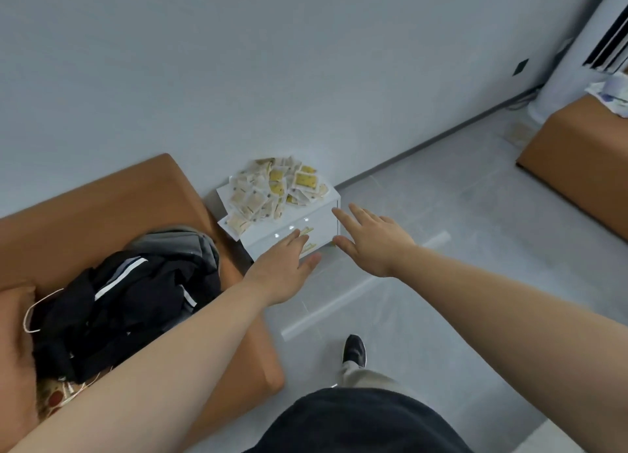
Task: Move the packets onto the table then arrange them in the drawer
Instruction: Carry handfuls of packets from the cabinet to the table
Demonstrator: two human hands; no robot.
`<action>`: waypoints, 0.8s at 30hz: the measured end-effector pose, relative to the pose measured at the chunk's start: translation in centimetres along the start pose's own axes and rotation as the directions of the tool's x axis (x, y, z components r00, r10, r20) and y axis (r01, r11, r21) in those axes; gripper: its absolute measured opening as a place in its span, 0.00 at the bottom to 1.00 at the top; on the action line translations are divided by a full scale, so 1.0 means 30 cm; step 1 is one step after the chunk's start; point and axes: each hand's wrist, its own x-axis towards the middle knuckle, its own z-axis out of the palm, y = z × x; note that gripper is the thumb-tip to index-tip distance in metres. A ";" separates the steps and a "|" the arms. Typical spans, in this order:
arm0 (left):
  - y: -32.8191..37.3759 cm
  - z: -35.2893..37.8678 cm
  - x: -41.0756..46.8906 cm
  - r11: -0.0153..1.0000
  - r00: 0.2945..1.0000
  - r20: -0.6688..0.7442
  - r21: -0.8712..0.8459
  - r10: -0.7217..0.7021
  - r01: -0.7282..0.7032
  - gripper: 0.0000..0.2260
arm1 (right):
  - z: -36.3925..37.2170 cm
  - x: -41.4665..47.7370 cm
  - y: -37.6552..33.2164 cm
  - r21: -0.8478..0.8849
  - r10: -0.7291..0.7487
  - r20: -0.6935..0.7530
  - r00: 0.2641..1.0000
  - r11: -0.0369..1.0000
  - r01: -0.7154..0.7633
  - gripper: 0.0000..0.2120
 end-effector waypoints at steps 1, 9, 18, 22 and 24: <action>-0.018 -0.015 0.060 0.999 0.999 0.028 -0.017 -0.030 0.031 0.31 | -0.003 0.067 0.015 -0.001 -0.005 0.036 0.999 1.000 0.005 0.31; -0.209 -0.136 0.495 0.944 0.968 0.087 -0.217 -0.235 0.249 0.29 | -0.021 0.570 0.074 -0.017 -0.031 0.275 0.961 0.999 0.037 0.31; -0.625 -0.116 1.029 0.663 0.744 0.340 -0.338 -0.576 0.668 0.30 | 0.092 1.184 0.097 0.200 0.211 0.503 0.838 0.915 -0.350 0.27; -0.764 -0.106 1.188 0.654 0.682 0.456 -0.249 -0.572 0.714 0.32 | 0.117 1.409 0.091 0.320 0.323 0.628 0.708 0.722 -0.614 0.25; -0.819 -0.099 1.265 0.595 0.638 0.473 -0.262 -0.607 0.760 0.34 | 0.145 1.503 0.105 0.356 0.376 0.668 0.642 0.597 -0.719 0.24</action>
